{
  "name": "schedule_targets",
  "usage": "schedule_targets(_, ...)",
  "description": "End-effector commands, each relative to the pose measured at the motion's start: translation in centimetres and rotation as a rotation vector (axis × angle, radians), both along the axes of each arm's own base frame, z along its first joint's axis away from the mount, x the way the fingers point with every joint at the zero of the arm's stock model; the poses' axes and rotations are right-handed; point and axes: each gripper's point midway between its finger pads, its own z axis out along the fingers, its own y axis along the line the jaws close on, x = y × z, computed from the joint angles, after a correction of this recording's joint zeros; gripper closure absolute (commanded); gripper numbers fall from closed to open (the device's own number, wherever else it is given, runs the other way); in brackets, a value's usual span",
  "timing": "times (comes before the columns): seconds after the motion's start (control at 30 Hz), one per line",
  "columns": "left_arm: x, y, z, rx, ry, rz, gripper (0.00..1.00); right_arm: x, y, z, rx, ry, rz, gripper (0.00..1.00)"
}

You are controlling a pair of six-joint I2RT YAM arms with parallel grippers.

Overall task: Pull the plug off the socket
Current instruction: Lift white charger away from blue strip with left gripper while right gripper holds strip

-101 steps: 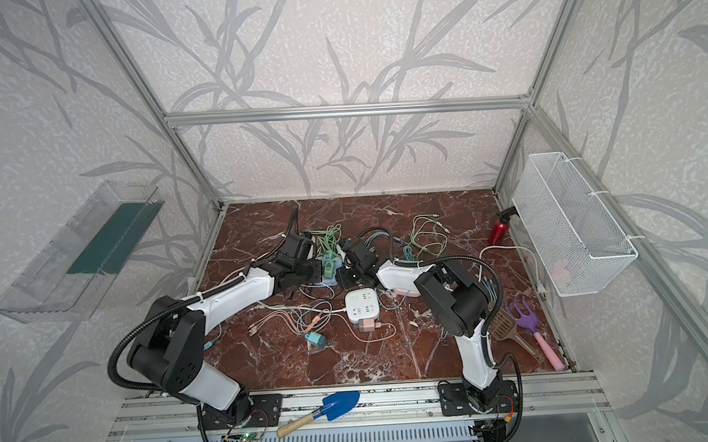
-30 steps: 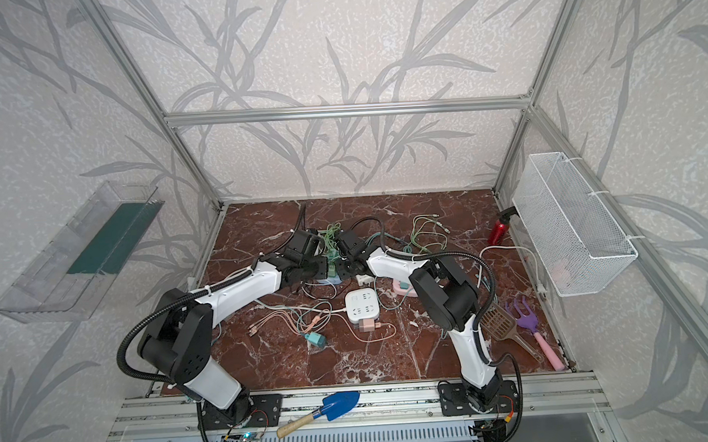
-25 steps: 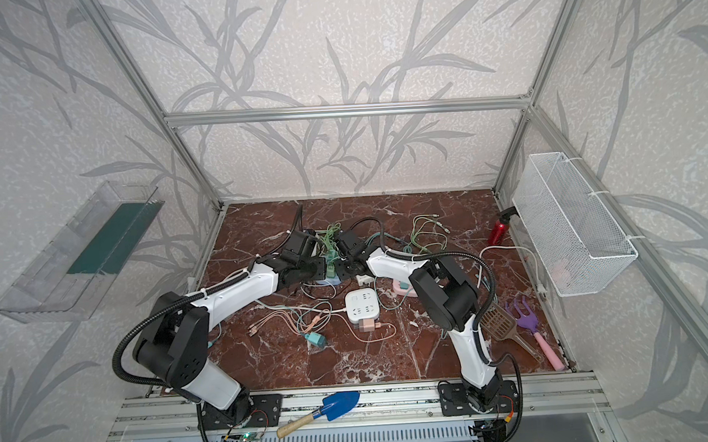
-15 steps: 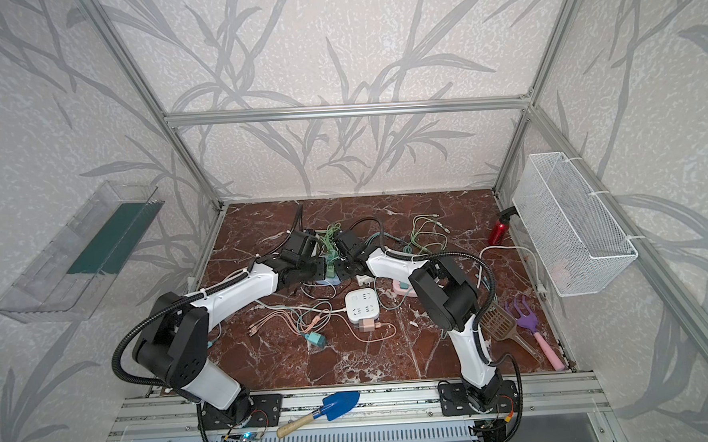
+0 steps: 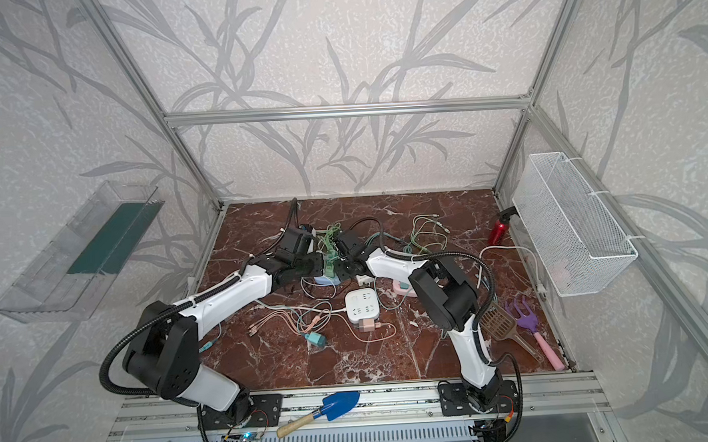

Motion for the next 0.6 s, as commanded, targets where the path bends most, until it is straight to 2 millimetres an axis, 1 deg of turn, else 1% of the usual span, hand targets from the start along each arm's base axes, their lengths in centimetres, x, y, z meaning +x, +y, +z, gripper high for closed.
schedule_targets(0.0, 0.3, -0.9, 0.6, -0.027, -0.016, -0.039, 0.83, -2.1, -1.6, -4.3, -0.111, 0.104, 0.014, 0.54)
schedule_targets(0.03, 0.2, -0.7, 0.3, -0.023, -0.005, -0.032, 0.83, -2.1, -1.8, -4.3, -0.114, 0.104, 0.012, 0.54)
schedule_targets(0.1, 0.1, 0.1, -0.1, -0.006, 0.011, 0.011, 0.83, -2.2, -1.9, -4.2, -0.106, 0.103, 0.011, 0.54)
schedule_targets(0.17, 0.1, 1.0, -0.1, 0.01, 0.01, 0.03, 0.83, -2.1, -1.8, -4.0, -0.078, 0.103, 0.014, 0.53)
schedule_targets(0.33, -0.1, 3.0, 0.6, 0.0, -0.012, 0.073, 0.83, -2.3, -0.7, -2.8, 0.01, 0.071, 0.055, 0.51)
schedule_targets(0.43, -0.1, 4.2, 1.0, -0.021, -0.019, 0.099, 0.83, -2.2, -0.5, -2.0, 0.04, 0.038, 0.068, 0.5)
schedule_targets(0.57, -0.3, 6.1, 1.1, -0.037, -0.023, 0.149, 0.83, -2.1, -0.3, -0.8, 0.075, 0.005, 0.083, 0.44)
